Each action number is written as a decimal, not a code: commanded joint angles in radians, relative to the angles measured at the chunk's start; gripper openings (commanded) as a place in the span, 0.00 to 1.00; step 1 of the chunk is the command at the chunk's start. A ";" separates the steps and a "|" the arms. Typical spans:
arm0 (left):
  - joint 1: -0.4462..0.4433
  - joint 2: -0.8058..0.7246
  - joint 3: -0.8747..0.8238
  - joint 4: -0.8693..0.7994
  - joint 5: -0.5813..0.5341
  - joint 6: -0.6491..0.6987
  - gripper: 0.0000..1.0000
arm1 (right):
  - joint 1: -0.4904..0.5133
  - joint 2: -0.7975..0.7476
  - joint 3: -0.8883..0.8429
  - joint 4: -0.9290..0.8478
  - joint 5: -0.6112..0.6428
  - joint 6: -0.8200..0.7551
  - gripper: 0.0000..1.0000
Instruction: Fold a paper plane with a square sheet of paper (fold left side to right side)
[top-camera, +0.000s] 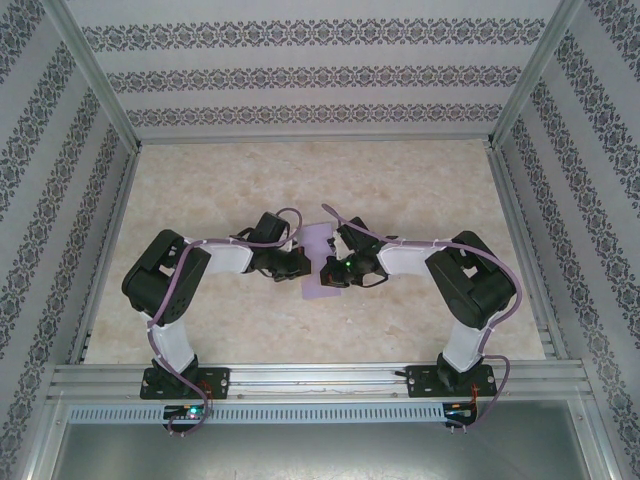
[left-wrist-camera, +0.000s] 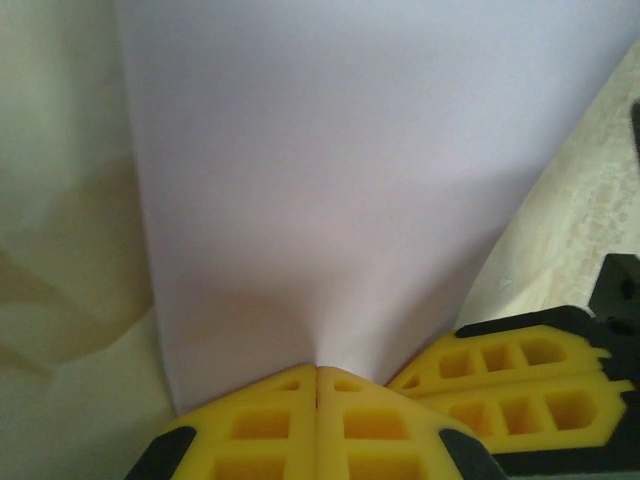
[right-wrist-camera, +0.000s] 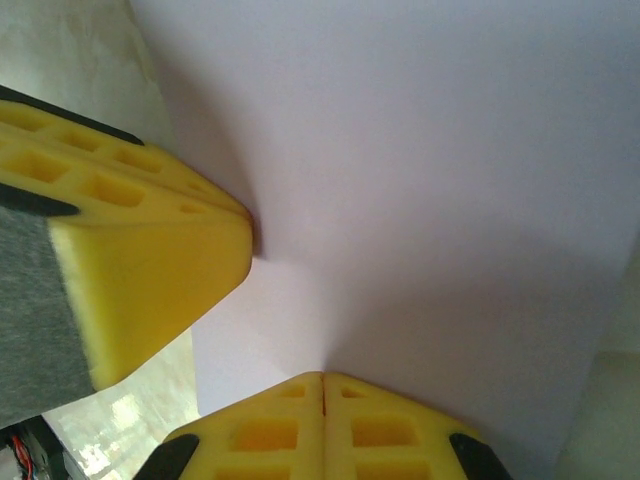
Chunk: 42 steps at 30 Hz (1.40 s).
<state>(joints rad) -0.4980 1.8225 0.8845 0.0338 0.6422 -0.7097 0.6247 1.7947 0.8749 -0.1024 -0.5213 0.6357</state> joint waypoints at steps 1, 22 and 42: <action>-0.001 0.017 0.065 -0.022 -0.004 0.037 0.00 | 0.009 0.075 -0.028 -0.087 0.103 -0.034 0.00; 0.039 0.078 0.114 -0.057 -0.077 0.111 0.00 | -0.003 0.098 -0.028 -0.120 0.150 -0.063 0.00; 0.094 0.121 0.081 0.031 -0.163 0.124 0.00 | -0.017 0.106 -0.036 -0.144 0.172 -0.084 0.00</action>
<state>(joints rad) -0.4446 1.8999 0.9802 0.0273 0.5869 -0.6098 0.6174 1.8133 0.8948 -0.1123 -0.5201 0.5755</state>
